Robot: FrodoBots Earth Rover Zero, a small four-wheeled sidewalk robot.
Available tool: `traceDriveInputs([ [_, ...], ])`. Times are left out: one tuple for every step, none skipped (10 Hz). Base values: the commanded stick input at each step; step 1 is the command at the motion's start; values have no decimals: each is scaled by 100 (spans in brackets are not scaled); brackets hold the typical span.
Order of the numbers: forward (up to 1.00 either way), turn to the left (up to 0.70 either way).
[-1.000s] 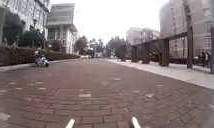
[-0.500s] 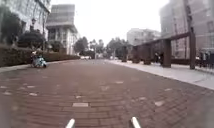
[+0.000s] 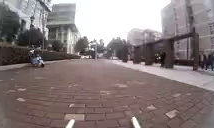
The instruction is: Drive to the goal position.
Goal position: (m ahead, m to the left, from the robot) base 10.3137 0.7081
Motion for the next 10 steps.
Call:
traceDriveInputs([
  [68,0],
  [68,0],
  [68,0],
  [68,0],
  [68,0],
  [68,0],
  [68,0],
  [68,0],
  [68,0],
  [68,0],
])
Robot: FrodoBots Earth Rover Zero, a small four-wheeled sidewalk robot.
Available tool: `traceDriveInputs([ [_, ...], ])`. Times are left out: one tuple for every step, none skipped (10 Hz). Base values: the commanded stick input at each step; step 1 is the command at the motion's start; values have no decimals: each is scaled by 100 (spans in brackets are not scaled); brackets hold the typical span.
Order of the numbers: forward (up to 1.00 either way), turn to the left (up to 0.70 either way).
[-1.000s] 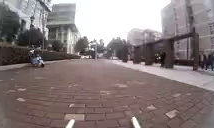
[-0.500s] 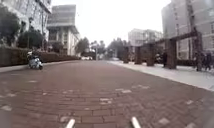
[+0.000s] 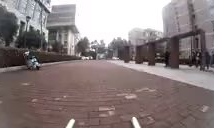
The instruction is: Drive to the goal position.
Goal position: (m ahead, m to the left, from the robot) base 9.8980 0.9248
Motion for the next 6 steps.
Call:
traceDriveInputs([
  [68,0],
  [68,0],
  [68,0],
  [68,0],
  [68,0],
  [68,0],
])
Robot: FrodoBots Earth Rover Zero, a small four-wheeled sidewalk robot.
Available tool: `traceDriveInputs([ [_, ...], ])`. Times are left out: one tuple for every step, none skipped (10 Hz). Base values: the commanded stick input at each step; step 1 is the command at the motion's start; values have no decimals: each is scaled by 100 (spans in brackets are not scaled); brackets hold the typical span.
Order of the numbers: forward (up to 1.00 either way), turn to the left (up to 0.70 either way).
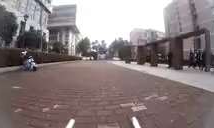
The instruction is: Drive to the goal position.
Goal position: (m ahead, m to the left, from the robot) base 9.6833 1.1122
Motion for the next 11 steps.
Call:
traceDriveInputs([
  [68,0],
  [68,0],
  [68,0],
  [68,0],
  [68,0],
  [68,0],
  [68,0],
  [68,0],
  [68,0],
  [68,0],
  [68,0],
])
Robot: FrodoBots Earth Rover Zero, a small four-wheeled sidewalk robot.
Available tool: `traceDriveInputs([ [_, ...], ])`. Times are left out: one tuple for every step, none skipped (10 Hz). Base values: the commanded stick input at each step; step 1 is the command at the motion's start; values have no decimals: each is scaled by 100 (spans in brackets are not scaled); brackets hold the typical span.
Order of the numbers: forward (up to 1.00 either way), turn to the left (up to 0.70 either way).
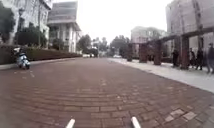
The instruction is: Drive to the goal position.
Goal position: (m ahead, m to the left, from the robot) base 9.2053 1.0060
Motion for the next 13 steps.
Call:
traceDriveInputs([
  [68,0],
  [68,0],
  [68,0],
  [68,0],
  [68,0],
  [68,0],
  [68,0],
  [68,0],
  [68,0],
  [68,0],
  [68,0],
  [68,0],
  [68,0],
])
